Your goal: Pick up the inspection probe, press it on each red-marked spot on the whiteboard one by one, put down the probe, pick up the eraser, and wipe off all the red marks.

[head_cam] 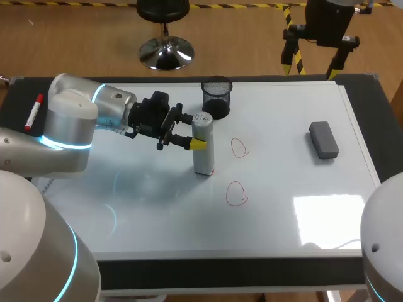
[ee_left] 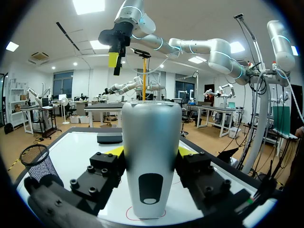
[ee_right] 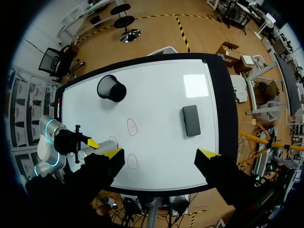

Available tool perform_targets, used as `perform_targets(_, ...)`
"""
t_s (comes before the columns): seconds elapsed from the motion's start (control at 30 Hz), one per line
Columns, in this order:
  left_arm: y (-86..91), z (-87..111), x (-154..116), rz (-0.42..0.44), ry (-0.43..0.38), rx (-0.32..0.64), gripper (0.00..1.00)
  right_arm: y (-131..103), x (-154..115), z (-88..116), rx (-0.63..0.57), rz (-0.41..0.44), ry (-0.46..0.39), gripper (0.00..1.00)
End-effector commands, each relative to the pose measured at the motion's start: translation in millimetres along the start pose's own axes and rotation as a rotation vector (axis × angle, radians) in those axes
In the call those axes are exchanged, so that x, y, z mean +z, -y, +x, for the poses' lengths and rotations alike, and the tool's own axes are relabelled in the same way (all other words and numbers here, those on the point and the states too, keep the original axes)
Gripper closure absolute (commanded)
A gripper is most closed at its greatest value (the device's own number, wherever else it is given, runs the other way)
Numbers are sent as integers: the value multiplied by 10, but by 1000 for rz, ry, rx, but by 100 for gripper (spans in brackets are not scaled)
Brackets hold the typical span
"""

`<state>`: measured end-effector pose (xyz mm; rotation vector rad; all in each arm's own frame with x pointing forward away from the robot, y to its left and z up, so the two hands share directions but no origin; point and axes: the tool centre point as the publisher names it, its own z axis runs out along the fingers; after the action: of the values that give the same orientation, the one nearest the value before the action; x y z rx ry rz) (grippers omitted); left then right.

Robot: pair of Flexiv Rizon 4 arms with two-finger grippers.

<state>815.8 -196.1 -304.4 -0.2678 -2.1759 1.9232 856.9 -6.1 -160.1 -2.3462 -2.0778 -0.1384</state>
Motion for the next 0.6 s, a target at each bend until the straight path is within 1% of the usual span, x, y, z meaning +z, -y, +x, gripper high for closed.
perform_targets(0.03, -82, -16, 9, 2, -3, 1, 100, 76, -72, -62, 9, 11, 5, 0)
perform_targets(0.07, -82, -16, 9, 2, -3, 1, 100, 96, -81, -79, 11, 25, 11, 0)
perform_targets(0.33, -82, -16, 9, 2, -3, 1, 100, 200, -135, -215, 13, 21, 1, 0)
perform_targets(0.4, -82, -16, 9, 2, -3, 1, 100, 211, -142, -235, -4, 12, -13, 0)
perform_targets(0.43, -82, -16, 9, 2, -3, 1, 100, 221, -144, -250, -9, 28, -11, 0)
perform_targets(0.6, -82, -16, 9, 2, -3, 1, 100, 221, -144, -250, -9, 28, -11, 0)
